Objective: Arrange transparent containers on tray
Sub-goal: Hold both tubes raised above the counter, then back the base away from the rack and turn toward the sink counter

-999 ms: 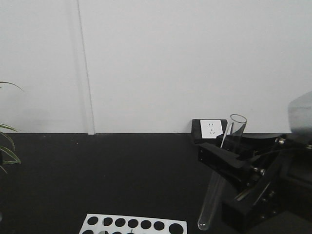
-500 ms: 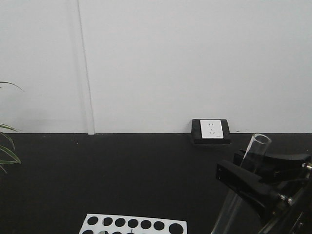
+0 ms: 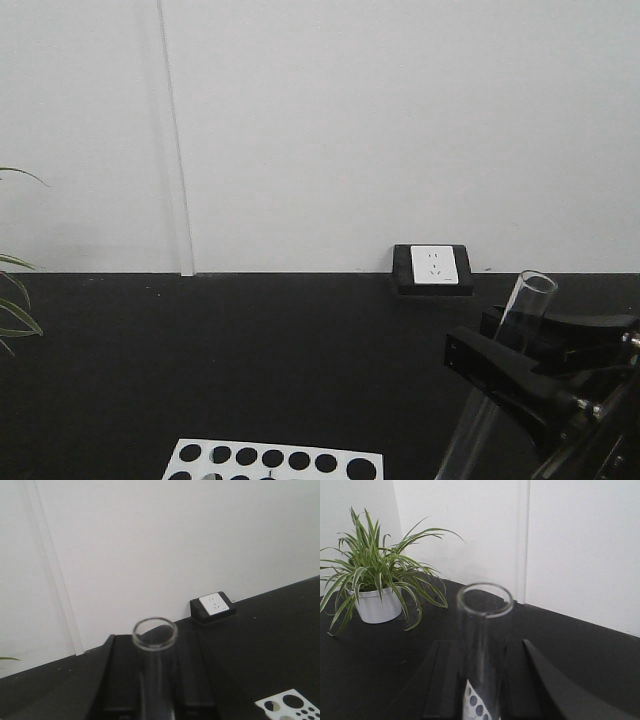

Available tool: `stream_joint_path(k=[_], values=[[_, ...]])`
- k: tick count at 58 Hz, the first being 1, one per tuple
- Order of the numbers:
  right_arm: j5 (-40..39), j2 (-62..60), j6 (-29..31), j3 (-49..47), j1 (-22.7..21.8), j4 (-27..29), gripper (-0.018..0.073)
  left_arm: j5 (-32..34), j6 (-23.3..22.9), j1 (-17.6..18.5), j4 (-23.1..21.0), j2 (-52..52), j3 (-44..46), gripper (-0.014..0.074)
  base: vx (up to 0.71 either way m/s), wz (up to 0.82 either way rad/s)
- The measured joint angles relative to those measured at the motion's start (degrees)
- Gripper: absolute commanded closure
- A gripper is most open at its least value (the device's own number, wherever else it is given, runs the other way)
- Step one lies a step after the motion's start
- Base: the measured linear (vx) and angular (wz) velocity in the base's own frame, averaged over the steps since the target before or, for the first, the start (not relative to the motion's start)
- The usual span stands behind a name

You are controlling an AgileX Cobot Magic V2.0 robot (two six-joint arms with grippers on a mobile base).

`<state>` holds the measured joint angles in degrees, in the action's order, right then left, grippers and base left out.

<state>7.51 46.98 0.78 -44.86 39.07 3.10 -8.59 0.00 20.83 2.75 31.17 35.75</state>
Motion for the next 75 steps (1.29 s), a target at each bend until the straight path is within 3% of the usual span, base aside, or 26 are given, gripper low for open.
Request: stream_joint_path(k=[75], values=[[-0.02,0.0,0.0,0.0,0.0,0.0,0.0498,-0.04,0.0,0.0,0.0,0.0,0.0,0.0514,-0.01,0.01]])
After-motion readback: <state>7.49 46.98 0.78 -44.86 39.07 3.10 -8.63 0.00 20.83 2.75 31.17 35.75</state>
